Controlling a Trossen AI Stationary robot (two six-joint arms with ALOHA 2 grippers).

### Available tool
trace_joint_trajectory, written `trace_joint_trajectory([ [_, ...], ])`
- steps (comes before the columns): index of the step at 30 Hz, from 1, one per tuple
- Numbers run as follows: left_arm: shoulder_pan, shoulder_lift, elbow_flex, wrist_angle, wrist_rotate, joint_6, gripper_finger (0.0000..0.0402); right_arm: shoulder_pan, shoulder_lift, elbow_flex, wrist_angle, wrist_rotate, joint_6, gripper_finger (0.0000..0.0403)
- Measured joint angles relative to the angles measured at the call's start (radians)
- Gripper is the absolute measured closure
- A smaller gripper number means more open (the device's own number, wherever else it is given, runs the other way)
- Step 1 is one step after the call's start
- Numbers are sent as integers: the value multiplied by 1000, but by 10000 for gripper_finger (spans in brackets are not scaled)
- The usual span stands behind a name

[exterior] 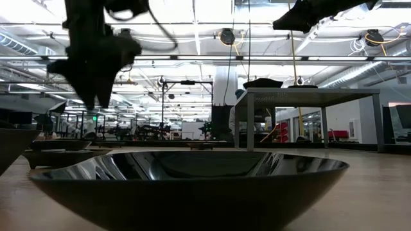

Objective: Pick & Place Mini shaped plates
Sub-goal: Stack the black leaf-shaped plate on top of the black leaf-shaped plate on the shelf

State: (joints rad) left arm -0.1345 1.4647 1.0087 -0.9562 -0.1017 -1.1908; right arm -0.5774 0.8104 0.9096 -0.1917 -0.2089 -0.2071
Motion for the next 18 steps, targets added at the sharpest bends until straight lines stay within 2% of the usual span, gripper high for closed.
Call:
trace_joint_trajectory([
  [6,-21,19,-87,76,15,-23,231,0,0,0,0,1,-22,291],
  [12,-38,62,-107,100,-5,-13,231,0,0,0,0,1,-22,291],
  [18,-46,157,-108,85,-28,6,231,0,0,0,-1,2,-23,291],
])
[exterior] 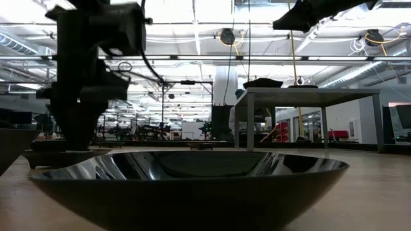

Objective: Pick & Place Mini shaped plates
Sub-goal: Stack the black leaf-shaped plate on top of the black leaf-shaped plate on the shelf

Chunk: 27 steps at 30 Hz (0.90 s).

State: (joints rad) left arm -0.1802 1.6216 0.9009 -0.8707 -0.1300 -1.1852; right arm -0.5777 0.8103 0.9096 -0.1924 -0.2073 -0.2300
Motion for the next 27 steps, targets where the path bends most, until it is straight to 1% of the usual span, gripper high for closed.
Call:
trace_joint_trajectory([
  [5,0,69,4,6,-4,-3,234,0,0,0,-3,-2,-29,291],
  [7,1,86,5,23,-4,-2,245,0,1,0,-3,-2,-29,291],
  [9,1,88,6,29,-3,-4,269,0,2,0,-5,-3,-29,291],
  [12,1,91,20,42,-3,6,324,0,2,0,-6,-2,-29,291],
  [14,1,93,39,40,-16,37,369,0,4,0,-6,-2,-29,291],
  [15,2,94,47,40,-25,65,384,0,4,0,-6,-2,-29,291],
  [16,2,96,62,54,-33,95,390,0,5,0,-7,-2,-29,291],
  [19,2,96,124,95,-68,212,386,0,10,0,-7,-3,-28,291],
  [21,2,96,172,121,-90,331,391,0,15,0,-6,-2,-28,291],
  [24,2,96,249,205,-119,569,396,0,25,0,-6,-3,-26,291],
  [27,2,96,297,328,-159,859,390,0,38,0,-5,-3,-25,291],
])
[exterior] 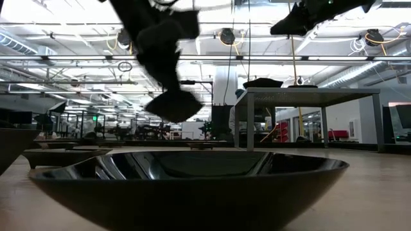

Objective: Pick & Place Mini shaped plates
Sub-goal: Stack the black leaf-shaped plate on top of the black leaf-shaped plate on the shelf

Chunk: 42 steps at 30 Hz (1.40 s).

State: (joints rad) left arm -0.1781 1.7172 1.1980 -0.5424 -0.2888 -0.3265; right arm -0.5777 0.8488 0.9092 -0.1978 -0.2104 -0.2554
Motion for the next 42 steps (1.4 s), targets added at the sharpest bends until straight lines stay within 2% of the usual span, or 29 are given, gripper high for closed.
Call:
trace_joint_trajectory([
  [5,24,-2,16,254,25,465,397,10,33,0,3,0,8,291],
  [9,72,-2,16,382,26,680,387,41,66,0,15,-1,8,291],
  [12,119,-2,16,456,27,661,389,68,93,0,38,-1,8,291],
  [16,163,35,17,540,89,596,396,101,125,0,85,-1,4,291],
  [19,163,102,18,640,133,586,390,123,150,0,96,-1,3,291],
  [23,162,203,17,729,136,577,397,147,189,0,94,-1,0,291],
  [29,163,310,16,751,133,527,385,170,260,0,93,-1,0,291],
  [35,161,346,17,743,132,508,391,197,320,0,85,-1,-2,291],
  [39,164,345,17,720,131,409,396,214,333,0,68,5,-57,291],
  [42,167,346,17,732,131,317,377,228,333,0,56,52,-84,291],
])
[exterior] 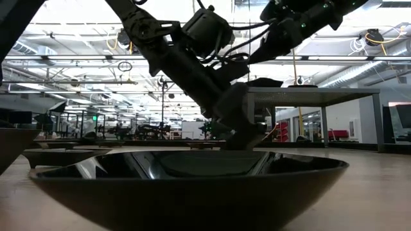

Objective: Pick & Place Mini shaped plates
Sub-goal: Stack the black leaf-shaped plate on top of the black leaf-shaped plate on the shelf

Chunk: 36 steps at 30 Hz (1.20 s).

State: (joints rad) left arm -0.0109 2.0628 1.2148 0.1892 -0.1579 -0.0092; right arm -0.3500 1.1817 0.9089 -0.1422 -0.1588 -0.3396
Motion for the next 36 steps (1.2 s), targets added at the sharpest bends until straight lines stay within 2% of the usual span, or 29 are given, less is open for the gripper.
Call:
trace_joint_trajectory([
  [5,-1,0,0,27,1,-61,327,11,0,0,-25,58,-22,291],
  [10,-8,-37,0,50,2,-94,278,11,-2,0,-101,60,-22,291],
  [15,-7,-114,0,8,1,-69,246,12,-12,0,-221,55,-15,291],
  [19,-3,-200,0,-34,-9,-68,234,15,-13,-6,-282,54,-13,291],
  [26,-1,-370,0,-131,-80,-131,231,78,-13,-132,-148,51,-43,291],
  [31,-2,-494,0,-183,-80,-179,231,131,-13,-262,-18,53,-226,291],
  [36,-2,-587,1,-176,-84,-183,231,186,-12,-365,9,95,-414,291],
])
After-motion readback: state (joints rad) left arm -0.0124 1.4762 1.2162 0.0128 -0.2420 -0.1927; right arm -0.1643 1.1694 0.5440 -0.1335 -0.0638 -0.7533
